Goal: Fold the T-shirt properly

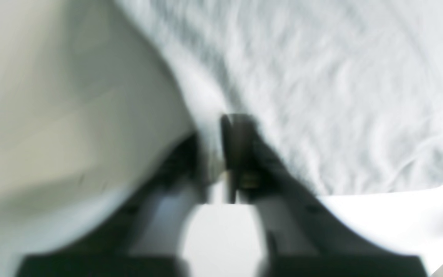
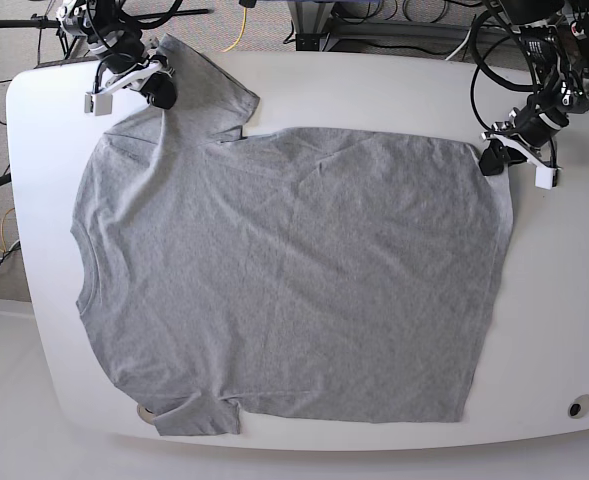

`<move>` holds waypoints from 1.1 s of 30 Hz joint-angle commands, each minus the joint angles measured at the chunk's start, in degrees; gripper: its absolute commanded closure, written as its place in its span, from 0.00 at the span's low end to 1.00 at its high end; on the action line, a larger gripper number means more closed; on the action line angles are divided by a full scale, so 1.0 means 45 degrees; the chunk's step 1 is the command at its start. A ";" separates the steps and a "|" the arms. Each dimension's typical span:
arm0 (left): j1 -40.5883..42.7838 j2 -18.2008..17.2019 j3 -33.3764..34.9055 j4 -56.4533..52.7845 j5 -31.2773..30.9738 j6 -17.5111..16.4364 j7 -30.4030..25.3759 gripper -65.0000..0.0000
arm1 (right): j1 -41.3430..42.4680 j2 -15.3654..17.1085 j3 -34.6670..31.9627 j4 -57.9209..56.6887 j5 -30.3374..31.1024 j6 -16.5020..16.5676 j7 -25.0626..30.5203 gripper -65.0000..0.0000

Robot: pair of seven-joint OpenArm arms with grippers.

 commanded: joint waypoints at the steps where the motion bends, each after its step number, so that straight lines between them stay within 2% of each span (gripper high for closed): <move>1: 0.0341 -0.0231 0.0017 0.0490 0.0697 0.0184 0.0746 0.97 | -0.0066 0.0118 0.0061 0.0239 0.0244 0.0172 0.0192 1.00; 11: 0.0907 -0.0231 -0.0725 0.1721 0.0697 0.0184 0.0746 0.98 | -0.0066 0.0450 0.0061 0.0259 0.0244 0.0231 0.0192 1.00; 17: 0.1220 -0.0270 -0.1116 0.2033 0.0678 0.0184 0.1039 0.98 | -0.0516 0.0665 0.0061 0.0806 0.0244 0.1120 0.0192 1.00; 33: 0.2021 -0.0212 -0.1624 0.2736 0.0658 0.0164 0.1352 0.98 | -0.1844 0.0684 0.0061 0.1763 0.0244 0.1120 0.0192 1.00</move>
